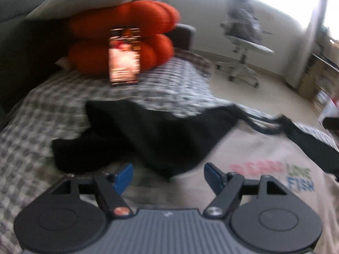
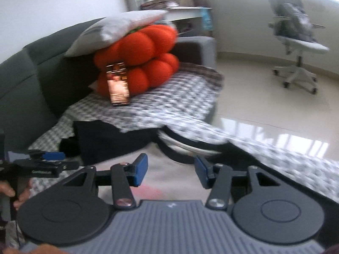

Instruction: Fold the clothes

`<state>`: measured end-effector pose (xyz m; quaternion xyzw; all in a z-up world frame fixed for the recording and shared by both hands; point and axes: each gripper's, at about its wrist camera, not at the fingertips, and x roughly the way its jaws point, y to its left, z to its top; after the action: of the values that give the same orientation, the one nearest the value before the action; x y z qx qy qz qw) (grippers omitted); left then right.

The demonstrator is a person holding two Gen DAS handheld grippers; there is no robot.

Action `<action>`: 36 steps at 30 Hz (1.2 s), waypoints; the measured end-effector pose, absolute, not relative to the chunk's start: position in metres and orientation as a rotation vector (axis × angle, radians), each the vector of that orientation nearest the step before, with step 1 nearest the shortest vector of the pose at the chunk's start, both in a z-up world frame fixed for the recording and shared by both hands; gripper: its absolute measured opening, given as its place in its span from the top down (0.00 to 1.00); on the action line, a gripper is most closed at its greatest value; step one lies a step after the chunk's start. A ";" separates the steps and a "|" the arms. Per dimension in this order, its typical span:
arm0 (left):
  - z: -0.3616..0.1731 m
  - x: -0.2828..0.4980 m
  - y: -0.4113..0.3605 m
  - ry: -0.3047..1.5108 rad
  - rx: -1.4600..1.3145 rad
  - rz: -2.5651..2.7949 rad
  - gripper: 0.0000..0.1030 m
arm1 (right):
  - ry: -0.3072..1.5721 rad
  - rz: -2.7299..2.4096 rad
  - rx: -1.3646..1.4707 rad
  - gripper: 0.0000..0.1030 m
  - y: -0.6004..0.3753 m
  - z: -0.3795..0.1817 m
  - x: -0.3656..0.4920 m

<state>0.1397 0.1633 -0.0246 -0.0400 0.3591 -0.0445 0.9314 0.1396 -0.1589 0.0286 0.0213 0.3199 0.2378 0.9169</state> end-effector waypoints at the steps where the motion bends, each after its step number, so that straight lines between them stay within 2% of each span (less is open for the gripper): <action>1: -0.025 0.143 0.172 0.738 -0.093 -0.070 0.27 | 0.661 0.512 0.040 0.48 -0.148 0.028 0.145; 9: -0.039 0.165 0.231 0.767 -0.216 0.075 0.27 | 0.691 0.663 0.061 0.48 -0.063 0.009 0.189; 16: -0.054 0.179 0.274 0.771 -0.378 0.200 0.29 | 0.756 0.717 0.222 0.48 -0.008 -0.007 0.222; 19: -0.060 0.183 0.291 0.774 -0.515 0.178 0.36 | 0.751 0.735 0.203 0.48 0.005 -0.017 0.223; 22: -0.069 0.192 0.299 0.787 -0.605 0.164 0.46 | 0.745 0.766 0.183 0.48 0.009 -0.027 0.220; 23: -0.070 0.193 0.300 0.776 -0.610 0.177 0.54 | 0.746 0.767 0.185 0.48 0.007 -0.029 0.220; 24: -0.070 0.195 0.300 0.763 -0.611 0.191 0.73 | 0.747 0.767 0.187 0.48 0.005 -0.031 0.220; 25: -0.071 0.198 0.301 0.759 -0.615 0.209 0.86 | 0.745 0.773 0.205 0.48 0.002 -0.032 0.221; 26: -0.071 0.200 0.303 0.756 -0.621 0.223 0.94 | 0.744 0.779 0.223 0.48 -0.001 -0.034 0.221; 36: -0.013 0.202 0.321 0.490 -0.379 0.366 0.94 | 0.780 0.820 0.307 0.48 -0.007 -0.044 0.223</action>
<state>0.2015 0.3210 -0.0135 -0.1853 0.2395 0.1789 0.9361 0.2226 -0.0066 -0.0444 0.1450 0.3678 0.3868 0.8331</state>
